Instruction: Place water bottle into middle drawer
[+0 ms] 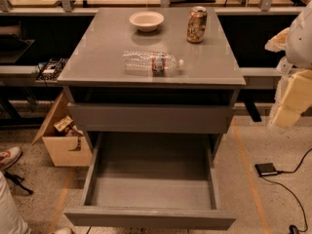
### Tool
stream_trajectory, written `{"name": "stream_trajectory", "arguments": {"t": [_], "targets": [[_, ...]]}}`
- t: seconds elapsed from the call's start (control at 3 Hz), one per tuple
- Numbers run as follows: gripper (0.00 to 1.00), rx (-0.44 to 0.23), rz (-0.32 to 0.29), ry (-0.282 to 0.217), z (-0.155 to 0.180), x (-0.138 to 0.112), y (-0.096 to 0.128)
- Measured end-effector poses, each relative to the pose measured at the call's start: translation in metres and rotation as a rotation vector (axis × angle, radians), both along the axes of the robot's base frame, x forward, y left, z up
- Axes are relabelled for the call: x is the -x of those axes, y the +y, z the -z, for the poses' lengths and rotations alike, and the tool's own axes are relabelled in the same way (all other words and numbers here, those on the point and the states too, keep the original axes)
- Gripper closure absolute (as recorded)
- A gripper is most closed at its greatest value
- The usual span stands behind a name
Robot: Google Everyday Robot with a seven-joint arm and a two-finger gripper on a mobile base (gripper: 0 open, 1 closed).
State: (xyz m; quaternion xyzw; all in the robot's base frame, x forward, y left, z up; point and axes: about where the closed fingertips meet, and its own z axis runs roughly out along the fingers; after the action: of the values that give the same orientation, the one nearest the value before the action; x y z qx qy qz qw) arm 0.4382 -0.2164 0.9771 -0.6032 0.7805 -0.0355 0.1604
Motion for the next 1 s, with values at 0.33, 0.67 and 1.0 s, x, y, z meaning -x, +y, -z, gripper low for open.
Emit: {"name": "stream_trajectory", "arguments": {"t": [0.33, 0.67, 1.0], "targets": [[0.0, 0.0, 0.0, 0.0, 0.0, 0.0, 0.0], [0.0, -0.043, -0.031, -0.001, 0.007, -0.039, 0.019], [0.0, -0.137, -0.032, -0.033, 0.017, -0.104, 0.055]]}}
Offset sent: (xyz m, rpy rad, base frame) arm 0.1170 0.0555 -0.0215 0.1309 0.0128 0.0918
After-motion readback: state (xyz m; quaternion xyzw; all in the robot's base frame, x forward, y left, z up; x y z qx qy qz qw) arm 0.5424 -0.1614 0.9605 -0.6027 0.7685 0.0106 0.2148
